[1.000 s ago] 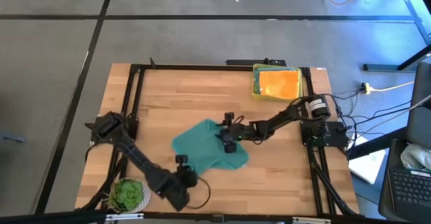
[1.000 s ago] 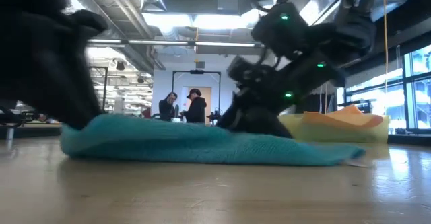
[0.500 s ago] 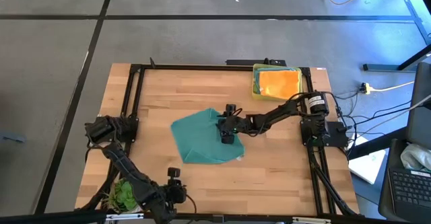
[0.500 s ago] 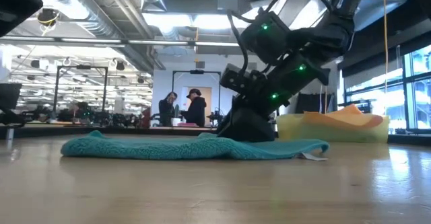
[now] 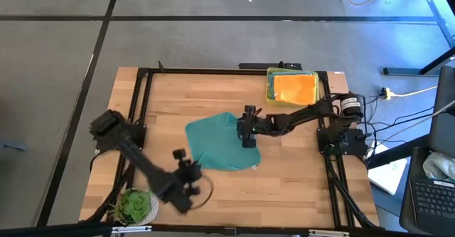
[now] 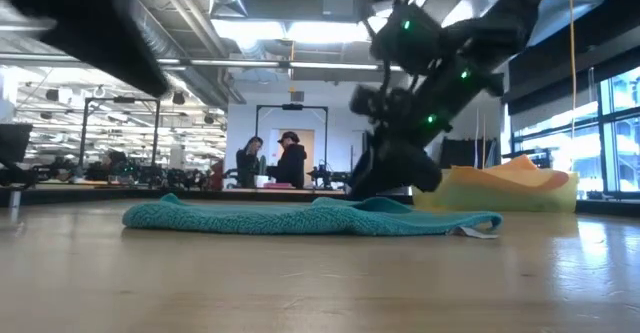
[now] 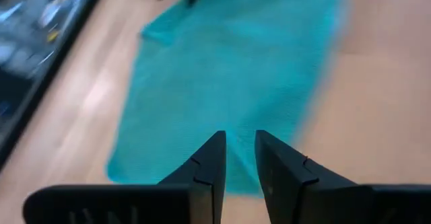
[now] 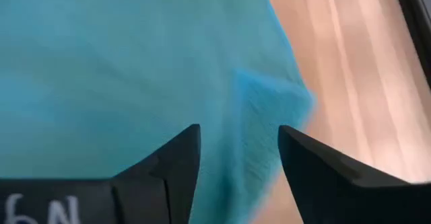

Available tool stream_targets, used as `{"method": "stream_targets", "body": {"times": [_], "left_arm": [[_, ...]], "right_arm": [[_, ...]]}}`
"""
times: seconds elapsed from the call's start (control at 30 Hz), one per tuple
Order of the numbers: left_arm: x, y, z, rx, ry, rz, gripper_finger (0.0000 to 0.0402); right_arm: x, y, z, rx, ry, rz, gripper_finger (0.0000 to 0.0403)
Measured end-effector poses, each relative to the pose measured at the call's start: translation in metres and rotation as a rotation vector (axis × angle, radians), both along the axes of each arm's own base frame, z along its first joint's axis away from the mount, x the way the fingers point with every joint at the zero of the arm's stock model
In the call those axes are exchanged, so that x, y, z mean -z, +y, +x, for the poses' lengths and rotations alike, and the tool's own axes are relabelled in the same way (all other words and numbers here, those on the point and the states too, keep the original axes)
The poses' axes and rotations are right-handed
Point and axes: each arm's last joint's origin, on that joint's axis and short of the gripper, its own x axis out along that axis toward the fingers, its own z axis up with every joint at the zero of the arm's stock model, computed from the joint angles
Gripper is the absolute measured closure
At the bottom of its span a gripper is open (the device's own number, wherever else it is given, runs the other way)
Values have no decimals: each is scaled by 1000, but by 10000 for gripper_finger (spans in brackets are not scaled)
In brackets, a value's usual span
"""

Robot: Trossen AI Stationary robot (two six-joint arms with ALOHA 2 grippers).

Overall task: Fold microfiber towels
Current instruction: Fold the blue microfiber cloth

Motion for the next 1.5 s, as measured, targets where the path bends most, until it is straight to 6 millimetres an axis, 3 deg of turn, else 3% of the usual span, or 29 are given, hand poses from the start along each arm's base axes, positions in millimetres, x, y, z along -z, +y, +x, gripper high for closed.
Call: {"method": "stream_targets", "body": {"times": [0.13, 0.23, 0.43, 0.57, 0.77, 1.03, 1.3, 1.5], "left_arm": [[4, 38, 28, -128, 22, -6, 323], [13, 58, 48, -120, 58, -63, 323], [22, 78, 75, -36, -38, -111, 326], [42, 86, 78, -16, -51, -187, 329], [77, 84, 73, -2, -4, -256, 327], [79, 62, 66, 31, -23, -282, 333], [76, 46, 55, 76, -11, -278, 334], [50, 52, 41, 68, 31, -236, 334]], "right_arm": [[9, -12, -5, -4, 22, 41, 202], [12, -20, -9, 25, 32, 44, 202], [12, -28, -12, 55, 29, 43, 202], [11, -29, -11, 58, 10, 43, 202], [10, -36, -12, 159, -13, 43, 202], [22, -52, -30, 429, -37, 42, 202], [16, -43, -31, 360, -27, 85, 202], [-22, -15, -37, 163, -58, 136, 202]]}}
